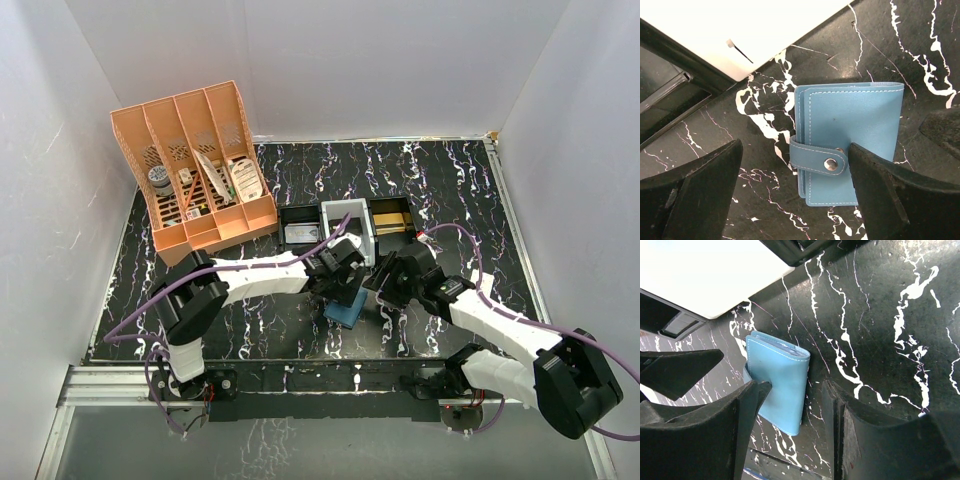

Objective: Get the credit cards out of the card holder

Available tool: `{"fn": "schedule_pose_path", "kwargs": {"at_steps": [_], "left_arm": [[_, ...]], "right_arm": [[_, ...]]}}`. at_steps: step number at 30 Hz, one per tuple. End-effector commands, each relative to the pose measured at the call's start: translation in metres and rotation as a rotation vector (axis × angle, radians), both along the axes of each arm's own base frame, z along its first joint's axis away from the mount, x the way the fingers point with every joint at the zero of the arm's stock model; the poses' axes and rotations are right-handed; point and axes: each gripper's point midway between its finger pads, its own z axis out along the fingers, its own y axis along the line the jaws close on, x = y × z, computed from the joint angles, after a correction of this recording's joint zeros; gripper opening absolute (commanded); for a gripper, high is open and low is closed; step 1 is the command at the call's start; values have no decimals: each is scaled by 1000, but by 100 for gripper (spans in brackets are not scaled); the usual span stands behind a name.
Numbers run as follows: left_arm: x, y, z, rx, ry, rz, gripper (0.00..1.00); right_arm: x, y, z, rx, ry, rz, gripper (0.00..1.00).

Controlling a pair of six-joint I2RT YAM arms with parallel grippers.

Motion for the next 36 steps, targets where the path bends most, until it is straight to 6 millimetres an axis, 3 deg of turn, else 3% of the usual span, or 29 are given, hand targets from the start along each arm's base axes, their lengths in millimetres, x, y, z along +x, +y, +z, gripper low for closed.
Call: {"fn": "schedule_pose_path", "kwargs": {"at_steps": [1,16,36], "left_arm": [[6,10,8,62,-52,14,82],[11,13,26,53,-136,53,49],[4,29,24,60,-132,104,31]], "right_arm": [[7,2,2,24,-26,-28,52],[3,3,-4,16,-1,-7,50],[2,8,-8,19,21,20,50]]}}
